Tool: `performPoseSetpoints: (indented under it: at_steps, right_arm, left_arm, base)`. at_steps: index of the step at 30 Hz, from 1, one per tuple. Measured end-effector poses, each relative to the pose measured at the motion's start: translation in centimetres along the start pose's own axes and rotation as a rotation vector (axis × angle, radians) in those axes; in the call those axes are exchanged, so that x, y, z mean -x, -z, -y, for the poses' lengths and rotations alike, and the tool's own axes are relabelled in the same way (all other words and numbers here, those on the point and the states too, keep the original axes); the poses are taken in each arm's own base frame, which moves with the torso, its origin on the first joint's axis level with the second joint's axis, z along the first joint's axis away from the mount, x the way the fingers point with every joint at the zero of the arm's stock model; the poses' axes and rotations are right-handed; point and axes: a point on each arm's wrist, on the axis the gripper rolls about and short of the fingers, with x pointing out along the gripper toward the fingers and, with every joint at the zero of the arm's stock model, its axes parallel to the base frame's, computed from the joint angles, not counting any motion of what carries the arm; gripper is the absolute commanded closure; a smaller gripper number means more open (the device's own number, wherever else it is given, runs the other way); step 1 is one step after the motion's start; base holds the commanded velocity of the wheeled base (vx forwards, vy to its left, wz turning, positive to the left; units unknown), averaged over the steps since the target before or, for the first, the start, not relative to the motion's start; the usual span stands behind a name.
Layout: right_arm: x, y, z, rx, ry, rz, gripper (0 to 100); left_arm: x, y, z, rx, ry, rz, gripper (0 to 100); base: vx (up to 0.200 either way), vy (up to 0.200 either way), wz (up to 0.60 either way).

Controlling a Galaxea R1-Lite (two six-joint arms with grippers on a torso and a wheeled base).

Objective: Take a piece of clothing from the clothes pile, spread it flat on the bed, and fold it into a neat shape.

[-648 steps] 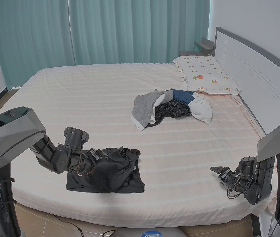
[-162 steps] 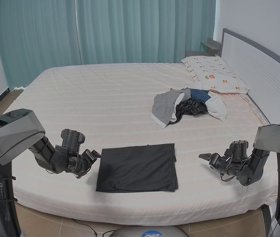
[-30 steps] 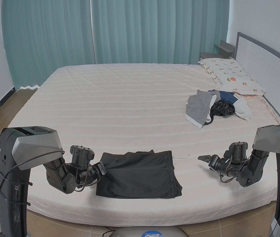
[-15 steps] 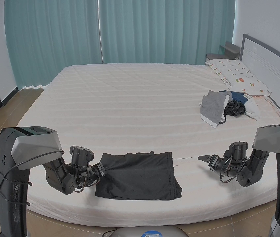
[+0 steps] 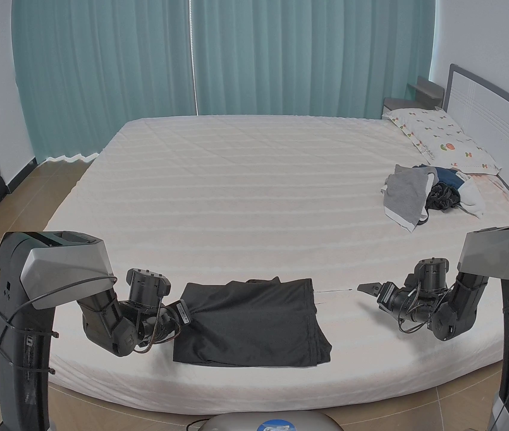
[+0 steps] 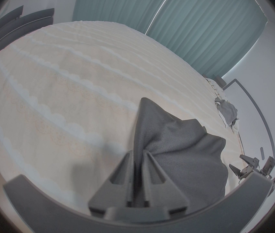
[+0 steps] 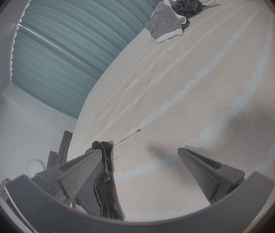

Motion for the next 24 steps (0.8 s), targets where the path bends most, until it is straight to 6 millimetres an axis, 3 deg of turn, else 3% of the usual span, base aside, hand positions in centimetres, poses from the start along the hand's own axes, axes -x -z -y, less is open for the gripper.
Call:
performPoseSetpoints:
  at_steps: [11, 18, 24]
  right_arm:
    - [0.0, 0.0, 0.0, 0.000, 0.001, 0.001, 0]
    - [0.1, -0.5, -0.5, 0.009, -0.009, 0.027, 0]
    - [1.5, -2.3, -2.1, 0.054, -0.041, 0.092, 0]
  left_arm:
    - [0.6, -0.2, 0.1, 0.045, -0.004, 0.018, 0]
    - [1.4, -2.6, 0.2, 0.130, 0.016, 0.107, 0]
    - [3.0, -5.1, -0.3, 0.134, 0.022, 0.186, 0]
  base:
    - [0.000, 0.000, 0.00]
    - [0.000, 0.000, 0.00]
    - [0.000, 0.000, 0.00]
